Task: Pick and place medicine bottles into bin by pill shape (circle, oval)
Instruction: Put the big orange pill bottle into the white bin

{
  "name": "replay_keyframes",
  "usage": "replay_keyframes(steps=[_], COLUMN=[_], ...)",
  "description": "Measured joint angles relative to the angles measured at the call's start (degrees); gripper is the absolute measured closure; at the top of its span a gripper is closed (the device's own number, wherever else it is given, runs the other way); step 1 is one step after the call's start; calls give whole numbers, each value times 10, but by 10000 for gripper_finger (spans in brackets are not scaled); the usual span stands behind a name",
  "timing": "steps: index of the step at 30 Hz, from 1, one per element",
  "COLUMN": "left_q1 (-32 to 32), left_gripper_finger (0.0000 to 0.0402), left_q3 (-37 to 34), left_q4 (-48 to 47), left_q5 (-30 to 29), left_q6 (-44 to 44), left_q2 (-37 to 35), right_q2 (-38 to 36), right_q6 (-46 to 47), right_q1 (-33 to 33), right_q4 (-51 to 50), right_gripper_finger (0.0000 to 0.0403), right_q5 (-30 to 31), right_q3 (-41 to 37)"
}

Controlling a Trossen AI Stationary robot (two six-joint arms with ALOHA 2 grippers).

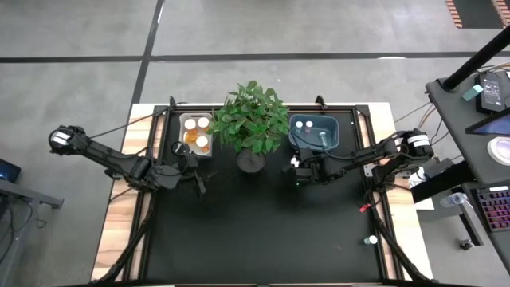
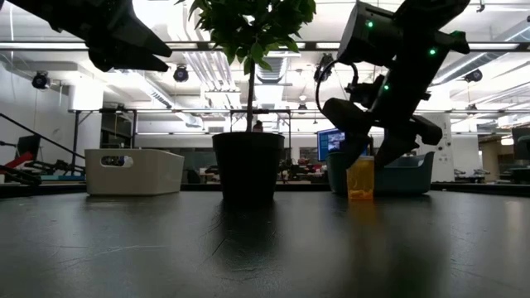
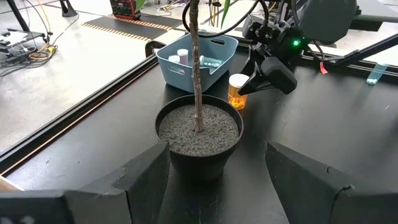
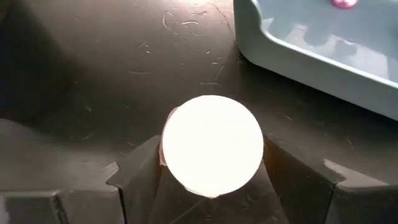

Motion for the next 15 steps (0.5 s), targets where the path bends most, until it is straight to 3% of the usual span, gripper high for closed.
replay_keyframes(steps=[5,15], left_q1=[0,0], left_gripper_finger=[155,155], left_q3=[0,0], left_q4=[0,0], left_q5=[0,0], left_q6=[1,1], left_q2=[0,0], right_q2=[0,0], right_q6=[-3,-4], right_q1=[0,0], right_q4=[2,2], right_gripper_finger=[144,191], right_q5=[0,0], right_q3=[0,0])
